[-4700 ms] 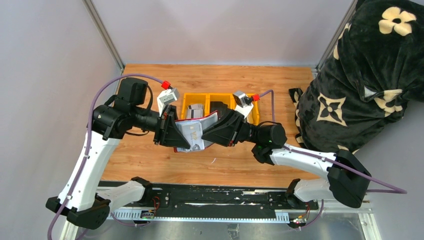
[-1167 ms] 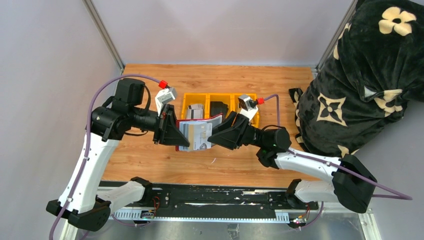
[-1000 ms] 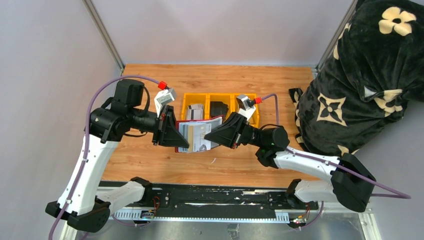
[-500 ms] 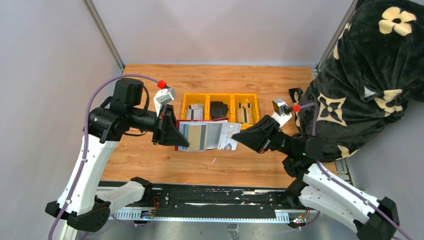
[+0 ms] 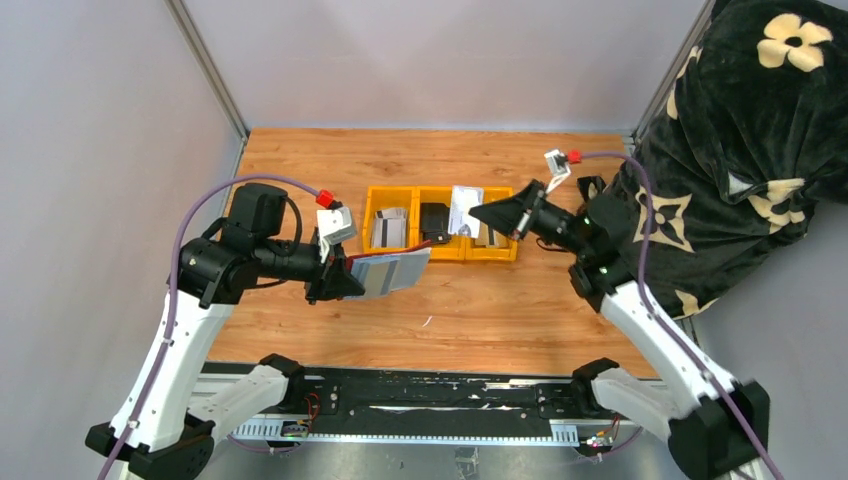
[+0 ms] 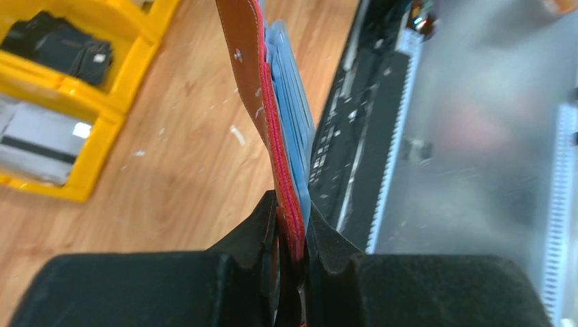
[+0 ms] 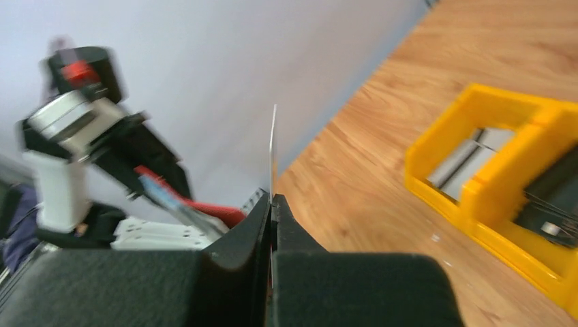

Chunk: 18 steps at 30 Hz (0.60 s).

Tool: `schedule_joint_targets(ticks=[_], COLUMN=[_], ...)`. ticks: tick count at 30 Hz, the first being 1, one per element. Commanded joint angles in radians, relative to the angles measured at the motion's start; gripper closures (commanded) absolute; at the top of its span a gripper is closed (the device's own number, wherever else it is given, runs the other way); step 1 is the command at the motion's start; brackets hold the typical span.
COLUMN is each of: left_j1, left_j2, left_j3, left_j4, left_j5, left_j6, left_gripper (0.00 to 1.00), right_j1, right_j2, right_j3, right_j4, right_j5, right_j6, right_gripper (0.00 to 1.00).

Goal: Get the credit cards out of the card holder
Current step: Place the credit card in the storage box.

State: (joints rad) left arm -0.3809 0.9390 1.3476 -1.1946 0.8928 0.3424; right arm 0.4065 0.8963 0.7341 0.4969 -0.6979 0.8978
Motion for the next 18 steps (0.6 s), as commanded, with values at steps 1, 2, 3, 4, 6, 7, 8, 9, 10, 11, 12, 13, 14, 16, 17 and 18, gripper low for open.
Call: schedule_joint_targets(ticks=[1, 2, 3, 4, 6, 7, 8, 9, 10, 11, 12, 13, 14, 16, 17, 18], left_j1=[0.005, 0.005, 0.005, 0.004, 0.004, 0.003, 0.002, -0.004, -0.009, -0.019, -0.033, -0.051, -0.06, -0.065, -0.065, -0.066], left_j2=[0.004, 0.014, 0.025, 0.039, 0.076, 0.102, 0.132, 0.171, 0.187, 0.209, 0.227, 0.24, 0.245, 0.25, 0.254, 0.26], left_j3=[-0.03, -0.036, -0.047, -0.06, -0.074, -0.073, -0.07, -0.07, -0.071, -0.075, -0.081, -0.093, -0.104, -0.132, -0.145, -0.159], left_j4=[-0.068, -0.095, -0.113, -0.124, -0.158, -0.193, -0.221, -0.245, -0.251, -0.253, -0.253, -0.254, -0.253, -0.252, -0.252, -0.252], left_j5=[-0.165, -0.168, -0.17, -0.178, -0.191, -0.19, -0.189, -0.196, -0.211, -0.231, -0.259, -0.292, -0.305, -0.349, -0.374, -0.405], left_j6=[0.206, 0.245, 0.273, 0.294, 0.331, 0.357, 0.376, 0.384, 0.388, 0.39, 0.396, 0.415, 0.44, 0.499, 0.527, 0.551], left_gripper=[1.0, 1.0, 1.0, 1.0, 1.0, 1.0, 1.0, 0.99, 0.99, 0.99, 1.0, 1.0, 1.0, 1.0, 1.0, 1.0], right_j1=[-0.033, -0.022, -0.009, 0.011, 0.052, 0.071, 0.092, 0.111, 0.13, 0.149, 0.166, 0.187, 0.204, 0.228, 0.239, 0.245], right_j2=[0.212, 0.279, 0.342, 0.403, 0.522, 0.58, 0.631, 0.697, 0.735, 0.784, 0.837, 0.901, 0.942, 1.019, 1.05, 1.081], right_j3=[0.105, 0.141, 0.18, 0.211, 0.276, 0.303, 0.331, 0.366, 0.385, 0.421, 0.465, 0.5, 0.532, 0.589, 0.615, 0.639], right_j4=[-0.128, -0.144, -0.161, -0.165, -0.167, -0.167, -0.164, -0.157, -0.154, -0.153, -0.157, -0.162, -0.16, -0.16, -0.163, -0.163], right_j5=[-0.064, -0.061, -0.049, -0.031, 0.019, 0.05, 0.084, 0.128, 0.141, 0.154, 0.168, 0.183, 0.191, 0.212, 0.222, 0.232], right_j6=[-0.137, -0.163, -0.184, -0.199, -0.216, -0.222, -0.224, -0.215, -0.208, -0.198, -0.188, -0.178, -0.171, -0.158, -0.15, -0.139], right_gripper=[1.0, 1.0, 1.0, 1.0, 1.0, 1.0, 1.0, 1.0, 1.0, 1.0, 1.0, 1.0, 1.0, 1.0, 1.0, 1.0])
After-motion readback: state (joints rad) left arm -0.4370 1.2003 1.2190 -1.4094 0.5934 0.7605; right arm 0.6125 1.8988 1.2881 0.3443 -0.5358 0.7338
